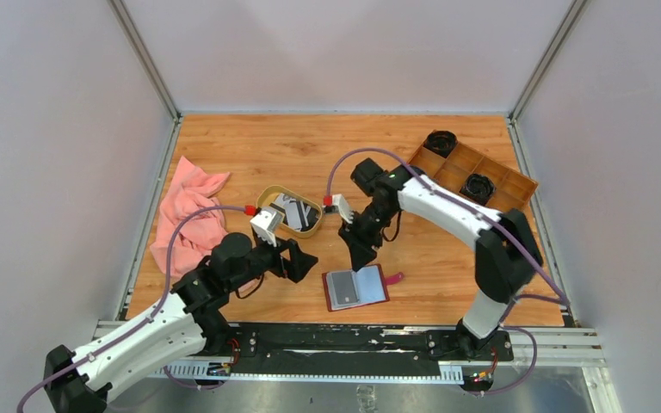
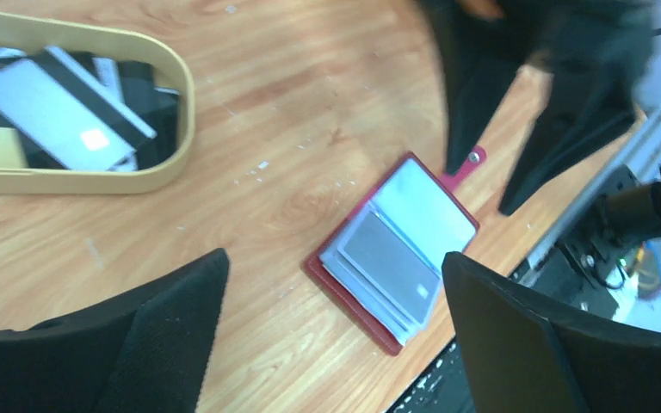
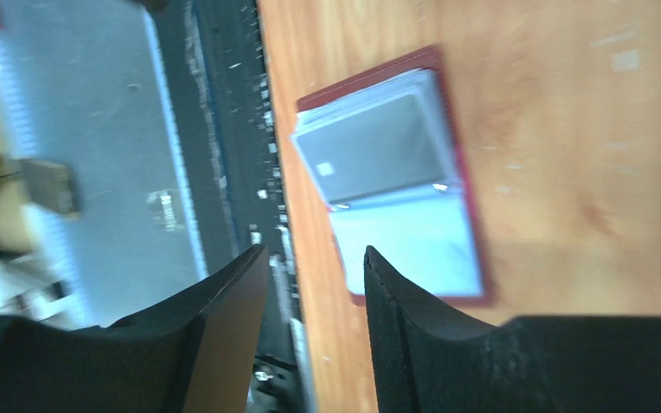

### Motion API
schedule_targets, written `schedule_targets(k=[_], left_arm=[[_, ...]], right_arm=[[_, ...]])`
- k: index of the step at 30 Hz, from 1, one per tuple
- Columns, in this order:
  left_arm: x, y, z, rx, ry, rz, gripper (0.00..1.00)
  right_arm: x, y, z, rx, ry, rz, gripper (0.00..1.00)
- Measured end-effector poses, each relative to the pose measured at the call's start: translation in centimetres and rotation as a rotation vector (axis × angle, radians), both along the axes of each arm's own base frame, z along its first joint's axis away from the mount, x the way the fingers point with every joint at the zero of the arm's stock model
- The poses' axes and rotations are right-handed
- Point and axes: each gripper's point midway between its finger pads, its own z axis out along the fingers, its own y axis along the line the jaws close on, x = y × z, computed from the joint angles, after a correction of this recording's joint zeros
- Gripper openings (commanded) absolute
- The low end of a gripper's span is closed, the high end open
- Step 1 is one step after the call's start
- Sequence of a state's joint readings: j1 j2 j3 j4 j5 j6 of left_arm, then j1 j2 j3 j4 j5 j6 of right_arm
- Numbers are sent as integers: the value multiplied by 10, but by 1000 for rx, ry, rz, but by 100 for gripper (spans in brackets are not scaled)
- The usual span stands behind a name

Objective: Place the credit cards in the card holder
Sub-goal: Turn over the card slot in the card holder, then pick up the credit card from the storage box.

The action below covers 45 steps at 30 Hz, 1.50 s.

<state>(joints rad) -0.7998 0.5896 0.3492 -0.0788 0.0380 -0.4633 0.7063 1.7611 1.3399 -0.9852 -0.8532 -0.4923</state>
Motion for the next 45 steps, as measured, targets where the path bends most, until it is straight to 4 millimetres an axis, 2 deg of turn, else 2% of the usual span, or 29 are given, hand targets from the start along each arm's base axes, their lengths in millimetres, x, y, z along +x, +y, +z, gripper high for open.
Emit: schedule_targets(k=[2,3,4,6,7,9,11,13,14,16,19,22,31,35,45], left_arm=[[8,7,11,25,-29,45,100],[12,10,15,43,-37,67,100],[17,14,21,61,-45,89,100],[28,19,31,100,-50,129,100],[35,21,37,124,-45,149,100],[48,24,45,172,-34,184,99],[62,26,46,227,-11,211,97],[78,30,43,280,16,241,93],[86,32,39,303,34,258,91],[101,38,27,339,79,291,88],[121,46,3,381,164,339,88],[134,45,-16,407,230,369,88],[166,32,-55,479,330,413,83],[168,36,-74,512,372,431,80],[174,42,-91,535,403,451,76]], right_arm=[[15,-7,21,19,-160,0,49],[24,-10,35,35,-249,-8,55],[36,-14,53,58,-349,-23,66],[59,-23,90,107,-526,-70,96],[72,-29,112,138,-628,-101,99],[90,-40,145,174,-780,-163,100],[99,-45,158,193,-838,-189,100],[100,-41,156,213,-824,-185,100],[100,-36,148,223,-795,-173,100],[100,-31,122,213,-718,-155,99],[94,-34,75,173,-582,-151,98],[88,-40,54,164,-508,-167,99],[93,-37,60,222,-512,-191,98],[94,-37,60,225,-517,-191,98],[96,-38,61,227,-521,-195,98]])
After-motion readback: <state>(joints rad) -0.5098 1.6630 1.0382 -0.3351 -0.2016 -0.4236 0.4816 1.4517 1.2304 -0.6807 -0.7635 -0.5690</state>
